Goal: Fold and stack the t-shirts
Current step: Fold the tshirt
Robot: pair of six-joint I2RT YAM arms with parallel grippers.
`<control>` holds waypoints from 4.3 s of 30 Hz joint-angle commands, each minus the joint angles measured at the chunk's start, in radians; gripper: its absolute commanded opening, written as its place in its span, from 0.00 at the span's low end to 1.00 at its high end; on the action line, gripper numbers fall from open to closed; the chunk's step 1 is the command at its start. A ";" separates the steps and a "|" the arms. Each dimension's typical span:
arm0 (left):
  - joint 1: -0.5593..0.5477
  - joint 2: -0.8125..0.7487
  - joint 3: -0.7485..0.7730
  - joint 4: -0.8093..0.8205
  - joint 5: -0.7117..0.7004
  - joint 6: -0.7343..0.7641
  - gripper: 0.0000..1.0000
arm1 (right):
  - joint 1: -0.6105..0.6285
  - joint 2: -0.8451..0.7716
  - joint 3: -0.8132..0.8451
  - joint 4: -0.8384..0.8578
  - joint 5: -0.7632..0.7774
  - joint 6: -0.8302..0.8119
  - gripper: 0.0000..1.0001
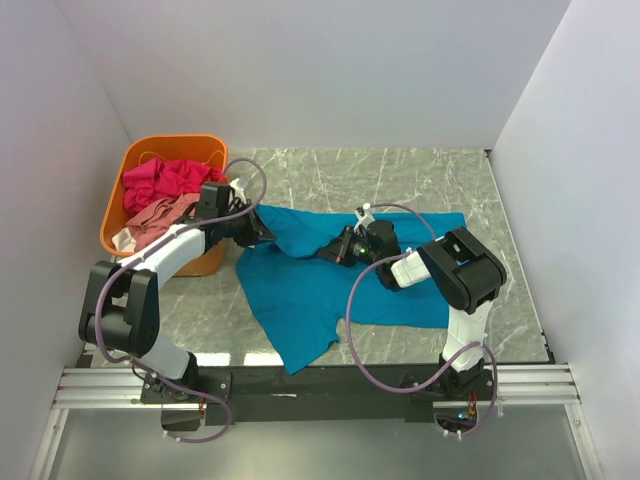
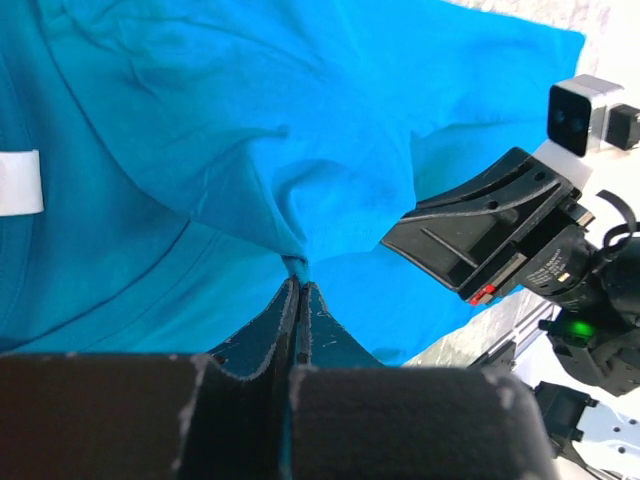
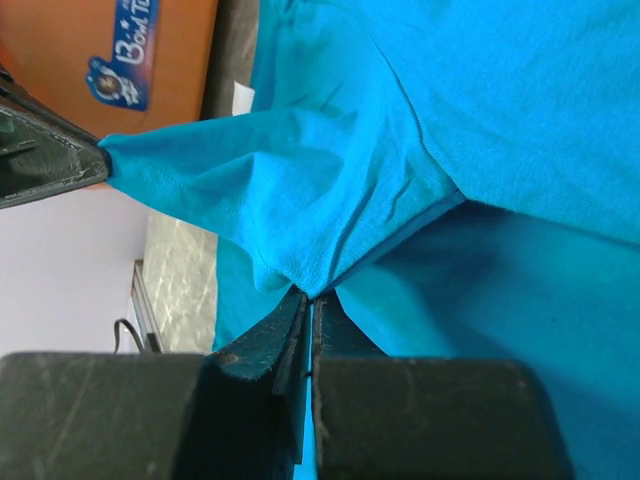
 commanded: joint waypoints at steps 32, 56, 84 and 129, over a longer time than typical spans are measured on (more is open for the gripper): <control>-0.096 -0.053 -0.102 -0.023 -0.186 -0.032 0.03 | -0.010 -0.015 0.085 -0.216 -0.125 -0.168 0.03; -0.131 -0.229 -0.057 0.028 -0.304 0.004 0.56 | -0.117 -0.109 0.407 -1.051 -0.428 -0.710 0.38; -0.093 0.334 0.410 -0.026 -0.579 -0.035 0.46 | -0.562 -0.564 0.397 -1.292 -0.397 -1.200 0.40; -0.027 0.699 0.801 -0.248 -0.711 0.146 0.00 | -0.805 -0.394 0.416 -1.283 0.030 -1.179 0.41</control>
